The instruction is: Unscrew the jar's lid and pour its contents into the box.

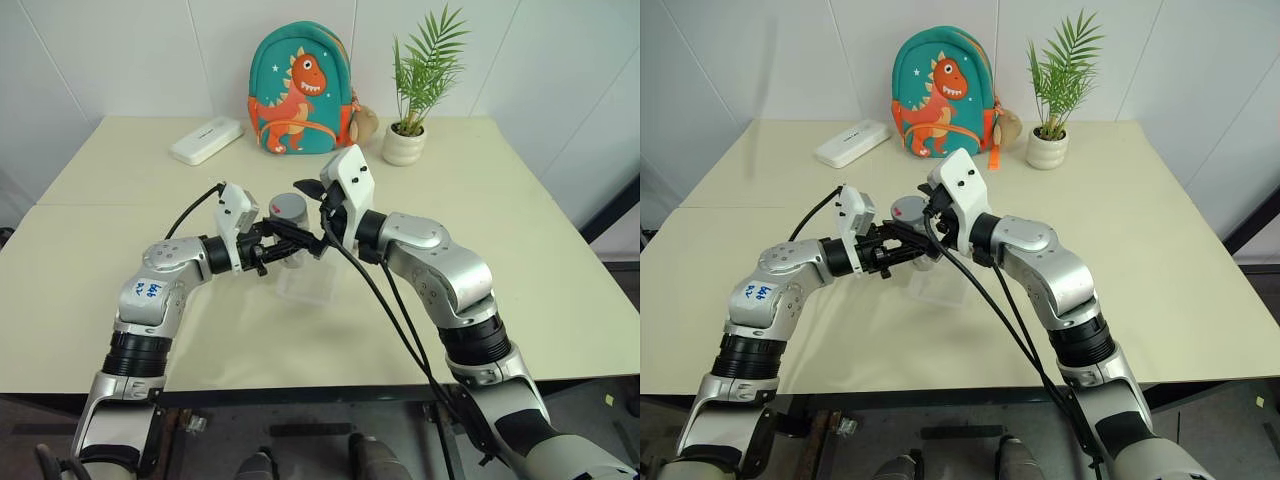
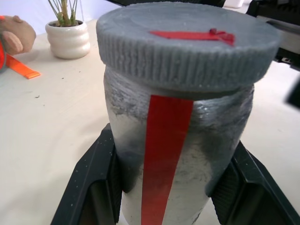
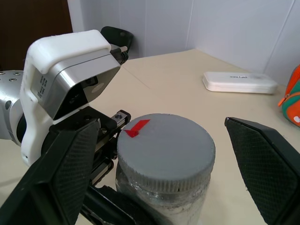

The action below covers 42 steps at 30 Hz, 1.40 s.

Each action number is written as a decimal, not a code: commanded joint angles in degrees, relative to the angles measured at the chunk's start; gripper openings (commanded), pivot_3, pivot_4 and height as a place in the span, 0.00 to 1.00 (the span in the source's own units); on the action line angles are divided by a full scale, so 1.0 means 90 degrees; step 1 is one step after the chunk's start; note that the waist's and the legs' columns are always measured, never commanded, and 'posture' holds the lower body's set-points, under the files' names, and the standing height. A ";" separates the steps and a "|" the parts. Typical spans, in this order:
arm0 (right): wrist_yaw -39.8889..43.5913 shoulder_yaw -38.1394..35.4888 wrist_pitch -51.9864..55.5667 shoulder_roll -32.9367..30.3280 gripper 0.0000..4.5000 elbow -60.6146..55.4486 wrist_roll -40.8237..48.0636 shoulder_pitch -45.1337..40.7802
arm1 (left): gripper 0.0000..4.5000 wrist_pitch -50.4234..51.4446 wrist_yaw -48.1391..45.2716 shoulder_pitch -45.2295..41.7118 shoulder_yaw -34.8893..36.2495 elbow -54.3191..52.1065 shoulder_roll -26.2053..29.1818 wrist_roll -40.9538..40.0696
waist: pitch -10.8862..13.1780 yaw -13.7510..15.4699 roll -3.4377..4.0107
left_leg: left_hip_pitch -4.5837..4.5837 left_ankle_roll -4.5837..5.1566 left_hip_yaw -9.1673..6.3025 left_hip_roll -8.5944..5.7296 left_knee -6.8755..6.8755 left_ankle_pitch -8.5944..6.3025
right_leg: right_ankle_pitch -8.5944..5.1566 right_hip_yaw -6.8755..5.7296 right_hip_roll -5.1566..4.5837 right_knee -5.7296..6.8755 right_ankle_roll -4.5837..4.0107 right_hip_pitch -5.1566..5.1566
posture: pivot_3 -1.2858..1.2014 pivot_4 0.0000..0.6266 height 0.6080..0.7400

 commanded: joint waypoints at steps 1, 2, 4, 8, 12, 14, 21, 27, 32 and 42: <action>0.0008 -0.0220 -0.0115 0.0011 0.96 -0.0150 0.0049 -0.0048 | 0.44 -0.0120 0.0009 -0.0074 0.0055 -0.0245 -0.0010 -0.0022 | 0.0000 0.0000 0.0000 | 0.0000 0.0000 0.0000 0.0000 0.0000 0.0000 | 0.0000 0.0000 0.0000 0.0000 0.0000 0.0000 | 0.52 0.24 1.00; 0.0018 -0.0222 -0.0108 0.0012 0.91 -0.0151 0.0058 -0.0033 | 0.44 -0.0120 0.0016 -0.0073 0.0056 -0.0255 -0.0016 -0.0021 | 0.0000 0.0001 0.0000 | 0.0000 0.0000 0.0000 0.0000 0.0000 0.0000 | 0.0000 0.0000 0.0000 0.0001 0.0000 -0.0001 | 0.52 0.24 1.00; 0.0048 -0.0219 -0.0100 0.0012 0.80 -0.0153 0.0068 -0.0011 | 0.44 -0.0114 0.0024 -0.0071 0.0061 -0.0273 -0.0019 -0.0023 | 0.0000 0.0001 0.0000 | 0.0000 0.0000 0.0000 0.0000 0.0000 0.0000 | 0.0000 0.0001 0.0000 0.0001 0.0000 -0.0001 | 0.52 0.24 1.00; 0.0078 -0.0226 -0.0104 0.0008 0.56 -0.0124 0.0068 -0.0011 | 0.44 -0.0096 0.0021 -0.0072 0.0090 -0.0293 0.0003 -0.0040 | 0.0000 -0.0001 0.0000 | 0.0000 0.0000 0.0000 0.0001 0.0000 0.0000 | 0.0000 0.0000 0.0001 0.0001 0.0000 -0.0001 | 0.52 0.24 1.00; 0.0141 -0.0266 -0.0085 -0.0064 0.56 -0.0072 0.0095 -0.0005 | 0.44 -0.0056 0.0006 -0.0102 0.0152 -0.0292 0.0034 -0.0094 | 0.0000 0.0000 0.0000 | 0.0000 0.0000 0.0000 0.0001 0.0000 0.0000 | 0.0000 0.0001 0.0001 0.0001 0.0000 -0.0001 | 0.52 0.24 1.00; 0.0281 -0.0268 -0.0045 -0.0147 0.56 -0.0069 0.0148 0.0018 | 0.44 -0.0077 -0.0108 -0.0142 0.0172 -0.0240 0.0070 -0.0140 | 0.0000 0.0001 0.0000 | 0.0000 0.0000 0.0000 0.0001 0.0000 0.0000 | 0.0000 0.0001 0.0001 0.0001 0.0000 -0.0001 | 0.52 0.24 1.00; 0.1900 -0.0241 0.0026 -0.0858 0.56 -0.0031 0.0796 -0.0114 | 0.44 -0.0111 -0.1482 -0.0488 0.0173 0.0203 0.0283 -0.0567 | 0.0000 0.0008 0.0000 | -0.0003 0.0000 0.0001 0.0001 0.0001 0.0000 | 0.0000 0.0001 0.0002 -0.0002 0.0000 -0.0001 | 0.52 0.24 1.00; 0.3407 -0.0087 -0.0063 -0.1560 0.56 0.0450 0.0991 -0.0689 | 0.44 0.0001 -0.3074 -0.0599 0.0044 0.0484 0.0468 -0.1051 | 0.0002 -0.0028 0.0003 | 0.0000 0.0002 0.0002 0.0013 0.0001 -0.0001 | -0.0005 0.0001 0.0016 -0.0002 -0.0007 -0.0003 | 0.52 0.24 1.00; 0.3989 -0.0064 -0.0151 -0.1753 0.56 0.0747 0.1046 -0.1073 | 0.44 0.0024 -0.3535 -0.0516 -0.0083 0.0302 0.0468 -0.1107 | 0.0004 -0.0020 0.0006 | -0.0005 0.0002 0.0004 0.0027 0.0000 -0.0008 | -0.0011 0.0002 0.0031 0.0011 -0.0018 -0.0017 | 0.52 0.24 1.00; 0.3869 -0.0198 0.0035 -0.1619 0.72 0.0786 0.1135 -0.1068 | 0.44 -0.0117 -0.3392 -0.0496 -0.0030 0.0281 0.0379 -0.1052 | 0.0004 -0.0008 0.0006 | -0.0009 0.0002 0.0005 0.0029 0.0002 -0.0008 | -0.0012 0.0002 0.0032 0.0019 -0.0019 -0.0025 | 0.52 0.24 1.00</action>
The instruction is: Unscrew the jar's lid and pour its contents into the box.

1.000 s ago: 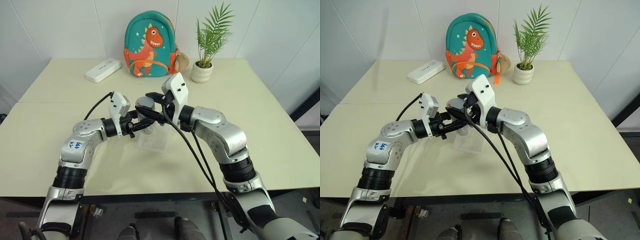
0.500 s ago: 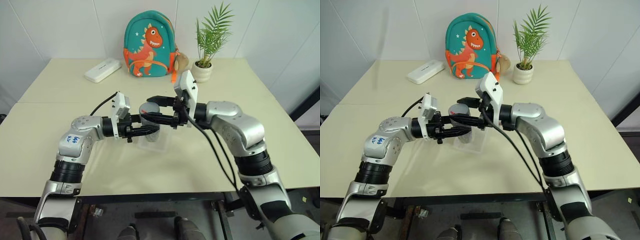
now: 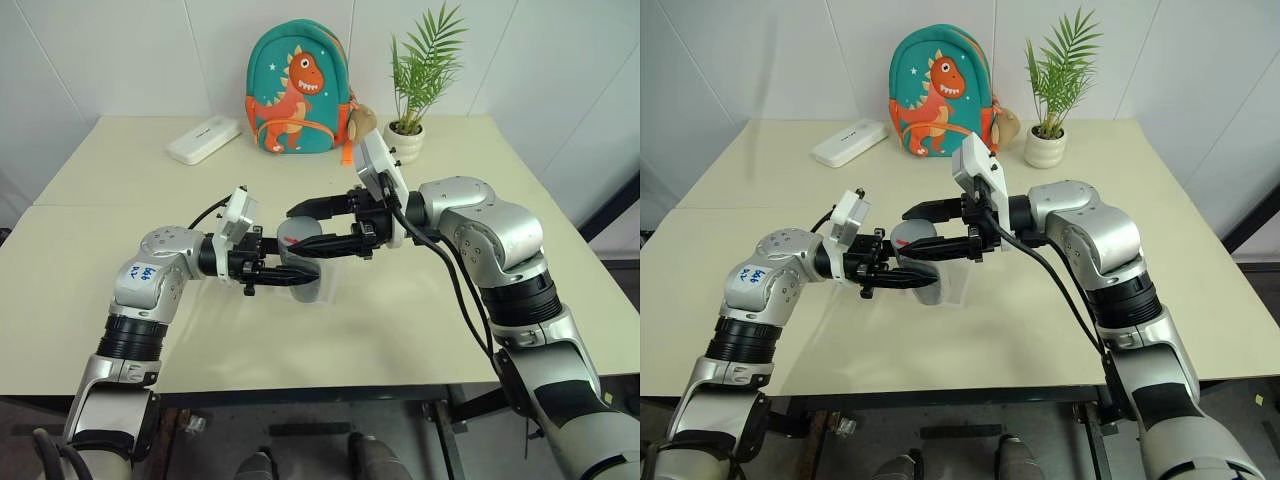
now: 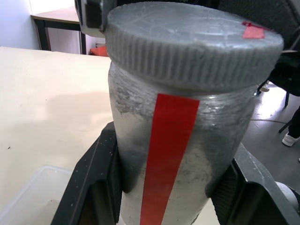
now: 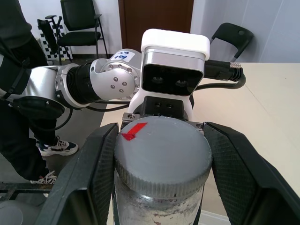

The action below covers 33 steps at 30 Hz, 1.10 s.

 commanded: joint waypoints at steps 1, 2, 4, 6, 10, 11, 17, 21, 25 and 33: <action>-0.0106 -0.0262 0.0075 -0.0126 0.76 -0.0060 0.0013 -0.0044 | 0.44 -0.0084 -0.0128 0.0022 0.0236 -0.0228 0.0016 -0.0300 | 0.0000 0.0000 0.0000 | 0.0000 0.0000 0.0000 0.0000 0.0000 0.0000 | 0.0000 0.0000 0.0000 0.0001 0.0000 0.0000 | 0.52 0.24 1.00; -0.0116 -0.0289 0.0094 -0.0121 0.84 -0.0056 0.0043 -0.0041 | 0.44 -0.0090 -0.0126 0.0024 0.0241 -0.0223 0.0024 -0.0297 | 0.0000 0.0004 0.0000 | 0.0000 0.0000 0.0000 0.0000 0.0001 0.0000 | 0.0000 0.0000 0.0000 0.0001 0.0000 0.0000 | 0.52 0.24 1.00; -0.0249 -0.0441 0.0145 -0.0097 0.98 -0.0012 0.0124 -0.0059 | 0.44 -0.0081 -0.0110 0.0026 0.0271 -0.0189 0.0046 -0.0286 | 0.0000 0.0004 0.0000 | 0.0000 0.0000 0.0000 0.0000 0.0002 0.0000 | 0.0000 0.0000 0.0000 0.0001 0.0000 0.0000 | 0.52 0.24 1.00; -0.0436 -0.0660 0.0171 -0.0073 0.99 0.0059 0.0196 -0.0093 | 0.44 -0.0096 -0.0122 0.0048 0.0306 -0.0129 0.0096 -0.0256 | 0.0000 0.0004 0.0000 | 0.0000 0.0000 0.0000 0.0000 0.0002 0.0000 | 0.0000 0.0001 0.0000 0.0002 -0.0001 0.0000 | 0.52 0.24 1.00; -0.0736 -0.0899 -0.0003 -0.0088 0.99 0.0046 0.0135 -0.0124 | 0.44 -0.0189 -0.0029 0.0115 0.0345 -0.0010 0.0241 -0.0093 | 0.0000 0.0003 0.0000 | 0.0000 0.0000 0.0001 0.0001 0.0001 0.0000 | -0.0001 0.0001 0.0001 0.0003 -0.0001 -0.0002 | 0.52 0.24 1.00; -0.0768 -0.0913 0.0040 -0.0084 0.99 -0.0032 0.0163 -0.0116 | 0.44 -0.0249 0.0040 0.0106 0.0341 0.0036 0.0257 -0.0020 | 0.0000 0.0003 0.0001 | 0.0000 0.0000 0.0001 0.0001 0.0001 0.0000 | -0.0001 0.0001 0.0001 0.0003 -0.0002 -0.0002 | 0.52 0.24 1.00; -0.1023 -0.0748 0.0392 0.0112 0.99 -0.0690 0.0347 0.0117 | 0.44 -0.0445 0.0458 -0.0122 0.0262 0.0296 0.0182 0.0309 | 0.0001 0.0004 0.0002 | -0.0001 0.0000 0.0003 0.0002 0.0001 0.0000 | -0.0001 0.0004 0.0003 0.0009 -0.0002 -0.0008 | 0.52 0.24 1.00; -0.1337 -0.0647 0.0600 0.0383 0.99 -0.0986 0.0384 0.0233 | 0.44 -0.0481 0.0747 -0.0190 0.0231 0.0290 0.0064 0.0422 | 0.0001 0.0006 0.0002 | -0.0002 0.0000 0.0003 0.0003 0.0002 0.0000 | -0.0001 0.0004 0.0002 0.0012 -0.0003 -0.0008 | 0.52 0.24 1.00; -0.1611 -0.0470 0.0468 0.0618 0.99 -0.0914 0.0147 0.0256 | 0.44 -0.0309 0.0872 -0.0102 0.0180 0.0018 -0.0059 0.0315 | 0.0001 0.0007 0.0002 | -0.0001 0.0000 0.0004 0.0003 0.0003 0.0000 | -0.0001 0.0005 0.0003 0.0018 -0.0003 -0.0009 | 0.52 0.24 1.00; -0.1747 -0.0281 0.0083 0.0785 0.99 -0.0359 -0.0288 0.0180 | 0.44 -0.0010 0.0954 0.0064 0.0109 -0.0442 -0.0172 0.0180 | 0.0001 0.0005 0.0002 | -0.0001 0.0000 0.0005 0.0003 0.0004 0.0000 | -0.0001 0.0005 0.0003 0.0021 -0.0003 -0.0011 | 0.52 0.24 1.00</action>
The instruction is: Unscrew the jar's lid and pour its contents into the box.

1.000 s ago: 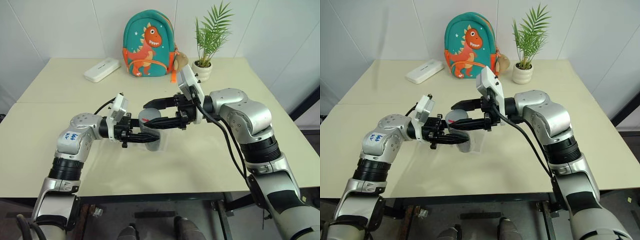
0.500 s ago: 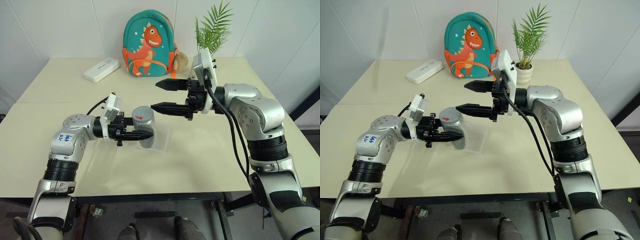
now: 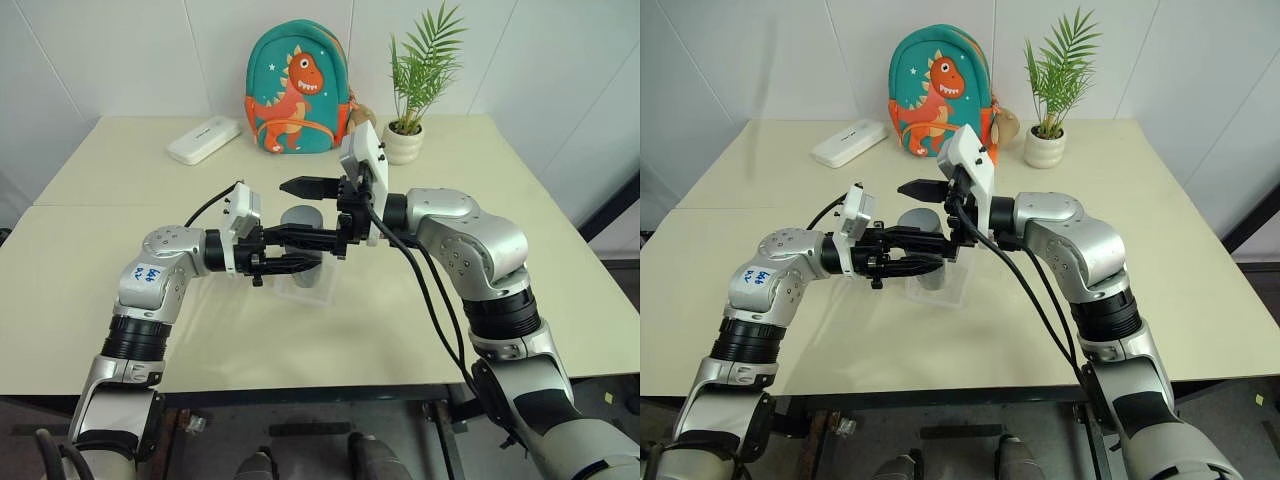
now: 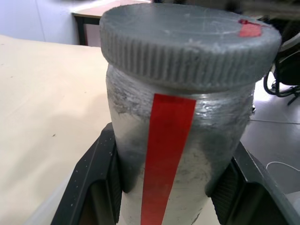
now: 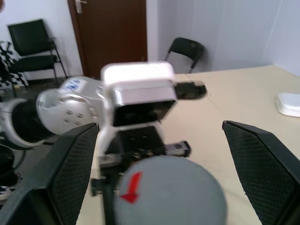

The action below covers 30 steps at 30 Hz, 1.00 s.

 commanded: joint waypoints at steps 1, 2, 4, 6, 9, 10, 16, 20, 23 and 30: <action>0.0033 -0.0026 -0.0293 0.0033 0.99 0.0072 -0.0129 -0.0139 | 0.44 0.0087 0.0053 0.0048 0.0058 -0.0372 -0.0029 -0.0201 | 0.0000 0.0003 0.0000 | 0.0000 0.0000 0.0000 0.0000 0.0000 0.0000 | 0.0000 0.0000 0.0000 0.0000 0.0000 -0.0001 | 0.52 0.24 1.00; 0.0043 -0.0007 -0.0340 0.0050 0.99 0.0117 -0.0168 -0.0143 | 0.44 0.0104 0.0056 0.0057 0.0089 -0.0410 -0.0060 -0.0251 | 0.0000 0.0001 0.0000 | 0.0000 0.0000 0.0000 0.0000 0.0000 0.0000 | 0.0000 0.0000 0.0000 0.0001 0.0000 0.0000 | 0.52 0.24 1.00; 0.0060 0.0017 -0.0406 0.0078 0.99 0.0168 -0.0216 -0.0142 | 0.44 0.0129 0.0061 0.0067 0.0134 -0.0463 -0.0100 -0.0327 | 0.0000 -0.0003 0.0000 | 0.0000 0.0000 0.0000 0.0000 0.0000 0.0000 | 0.0000 0.0001 0.0000 0.0001 0.0000 -0.0001 | 0.52 0.24 1.00; 0.0056 0.0015 -0.0459 0.0109 0.99 0.0195 -0.0241 -0.0126 | 0.44 0.0147 0.0081 0.0091 0.0138 -0.0490 -0.0085 -0.0343 | 0.0000 -0.0005 0.0000 | 0.0000 0.0000 0.0000 0.0000 0.0000 0.0000 | 0.0000 0.0000 0.0001 0.0000 0.0000 -0.0001 | 0.52 0.24 1.00; 0.0087 -0.0057 -0.0554 0.0051 0.99 0.0278 -0.0316 -0.0091 | 0.44 0.0158 0.0087 0.0150 0.0144 -0.0527 -0.0036 -0.0357 | 0.0000 -0.0001 0.0000 | 0.0000 0.0000 0.0000 0.0000 0.0000 0.0000 | 0.0000 0.0001 0.0001 0.0002 0.0000 -0.0001 | 0.52 0.24 1.00; 0.0119 -0.0091 -0.0603 -0.0010 0.99 0.0322 -0.0352 -0.0078 | 0.44 0.0163 0.0083 0.0165 0.0152 -0.0537 -0.0022 -0.0364 | 0.0000 0.0000 0.0000 | 0.0000 0.0000 0.0000 0.0000 0.0000 0.0000 | 0.0000 0.0001 0.0001 0.0001 0.0000 -0.0001 | 0.52 0.24 1.00; 0.0523 -0.0305 -0.1051 -0.0641 0.99 0.0709 -0.0570 0.0139 | 0.44 0.0173 0.0085 0.0194 0.0168 -0.0558 0.0044 -0.0382 | 0.0000 0.0007 0.0000 | 0.0000 0.0000 0.0000 0.0000 0.0000 0.0000 | 0.0000 0.0000 0.0001 0.0000 0.0000 -0.0001 | 0.52 0.24 1.00; 0.0669 -0.0558 -0.1096 -0.1074 0.99 0.0926 -0.0487 0.0225 | 0.44 0.0165 0.0078 0.0214 0.0177 -0.0558 0.0092 -0.0396 | 0.0000 -0.0004 0.0000 | 0.0000 0.0000 0.0000 0.0000 0.0000 0.0000 | 0.0000 0.0001 0.0001 -0.0001 0.0000 -0.0001 | 0.52 0.24 1.00; 0.0807 -0.0683 -0.1187 -0.1360 0.99 0.1054 -0.0428 0.0316 | 0.44 0.0145 0.0076 0.0227 0.0183 -0.0543 0.0122 -0.0397 | 0.0000 0.0009 0.0000 | 0.0001 0.0000 0.0001 0.0000 0.0000 0.0000 | 0.0000 0.0001 0.0002 0.0001 0.0000 -0.0001 | 0.52 0.24 1.00; 0.0984 -0.1045 -0.1023 -0.1584 0.99 0.1158 -0.0123 0.0362 | 0.44 0.0074 0.0021 0.0204 0.0215 -0.0420 0.0189 -0.0353 | 0.0004 -0.0032 0.0005 | 0.0002 0.0001 0.0018 0.0001 -0.0001 0.0000 | 0.0000 0.0012 0.0001 -0.0006 0.0000 -0.0004 | 0.52 0.24 1.00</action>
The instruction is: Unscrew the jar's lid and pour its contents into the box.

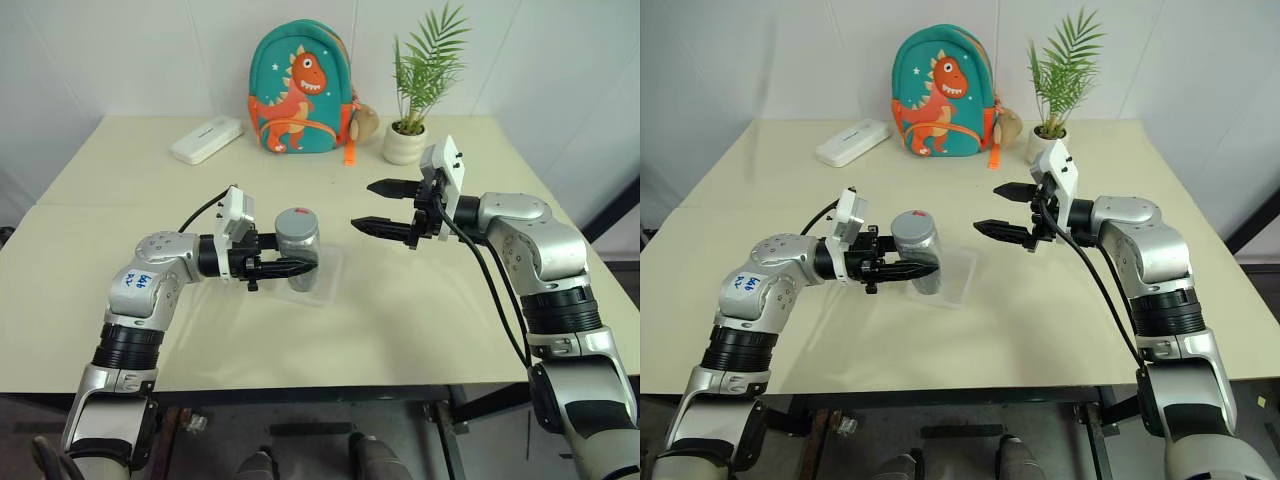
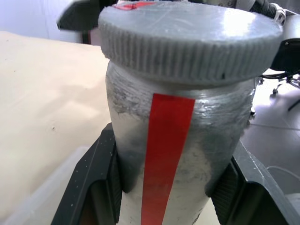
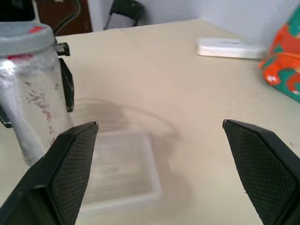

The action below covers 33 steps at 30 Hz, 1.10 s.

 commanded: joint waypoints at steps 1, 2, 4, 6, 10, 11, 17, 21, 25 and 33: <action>0.0125 -0.0395 0.0280 0.0053 0.99 -0.0397 0.0527 -0.0110 | 0.44 -0.0122 -0.0068 -0.0062 0.0115 -0.0116 0.0048 -0.0113 | 0.0000 -0.0022 0.0000 | 0.0000 0.0000 0.0000 0.0002 -0.0001 0.0000 | 0.0000 0.0001 0.0002 0.0004 0.0000 -0.0003 | 0.52 0.24 1.00; 0.0150 -0.0426 0.0421 0.0113 0.99 -0.0541 0.0687 -0.0097 | 0.44 -0.0130 -0.0070 -0.0067 0.0114 -0.0101 0.0053 -0.0104 | 0.0000 -0.0027 0.0001 | 0.0000 0.0000 0.0000 0.0004 -0.0001 0.0000 | -0.0001 0.0001 0.0004 0.0007 -0.0001 -0.0005 | 0.52 0.24 1.00; 0.0164 -0.0403 0.0636 0.0210 0.99 -0.0842 0.0891 -0.0058 | 0.44 -0.0137 -0.0073 -0.0068 0.0108 -0.0096 0.0066 -0.0090 | 0.0001 -0.0046 0.0002 | 0.0000 0.0000 0.0000 0.0005 0.0000 0.0000 | -0.0001 0.0001 0.0005 0.0012 -0.0002 -0.0006 | 0.52 0.24 1.00; 0.0087 -0.0319 0.0856 0.0378 0.99 -0.1213 0.1079 -0.0031 | 0.44 -0.0147 -0.0073 -0.0070 0.0095 -0.0080 0.0080 -0.0063 | 0.0001 -0.0060 0.0002 | 0.0000 0.0000 0.0000 0.0005 0.0002 0.0000 | -0.0001 0.0002 0.0005 0.0016 -0.0001 -0.0006 | 0.52 0.24 1.00; -0.0304 -0.0077 0.1241 0.0800 0.99 -0.1763 0.1204 -0.0085 | 0.44 -0.0164 -0.0072 -0.0077 0.0074 -0.0058 0.0101 -0.0034 | 0.0001 -0.0092 0.0002 | 0.0001 0.0000 0.0000 0.0005 0.0007 0.0000 | -0.0001 0.0003 0.0005 0.0022 -0.0001 -0.0006 | 0.52 0.24 1.00; -0.0406 0.0002 0.1332 0.0900 0.99 -0.1867 0.1205 -0.0110 | 0.44 -0.0167 -0.0072 -0.0084 0.0069 -0.0047 0.0100 -0.0029 | 0.0001 -0.0099 0.0002 | 0.0002 0.0000 0.0000 0.0005 0.0007 0.0000 | -0.0001 0.0003 0.0005 0.0025 -0.0001 -0.0006 | 0.52 0.24 1.00; -0.0808 0.0379 0.1603 0.1300 0.99 -0.2167 0.1117 -0.0251 | 0.44 -0.0171 -0.0076 -0.0119 0.0023 -0.0006 0.0105 0.0017 | 0.0001 -0.0098 0.0002 | 0.0001 0.0000 -0.0001 0.0005 0.0007 0.0001 | -0.0001 0.0004 0.0004 0.0027 -0.0002 -0.0007 | 0.52 0.24 1.00; -0.0988 0.0648 0.1466 0.1443 0.99 -0.2039 0.0806 -0.0338 | 0.44 -0.0152 -0.0075 -0.0141 -0.0021 -0.0020 0.0105 0.0058 | 0.0001 -0.0099 0.0002 | 0.0001 0.0000 -0.0001 0.0005 0.0007 0.0001 | -0.0001 0.0004 0.0005 0.0028 -0.0002 -0.0007 | 0.52 0.24 1.00; -0.1074 0.0690 0.1363 0.1574 0.99 -0.1891 0.0679 -0.0386 | 0.44 -0.0134 -0.0077 -0.0155 -0.0055 -0.0047 0.0109 0.0076 | 0.0001 -0.0099 0.0002 | 0.0001 0.0000 -0.0001 0.0005 0.0007 0.0001 | -0.0001 0.0004 0.0005 0.0028 -0.0002 -0.0007 | 0.52 0.24 1.00; -0.0970 0.0613 0.1094 0.1447 0.99 -0.1550 0.0474 -0.0291 | 0.44 -0.0121 -0.0071 -0.0124 -0.0061 -0.0077 0.0125 0.0087 | 0.0001 -0.0105 0.0002 | 0.0001 0.0000 -0.0001 0.0005 0.0007 0.0001 | -0.0001 0.0003 0.0005 0.0028 -0.0002 -0.0007 | 0.52 0.24 1.00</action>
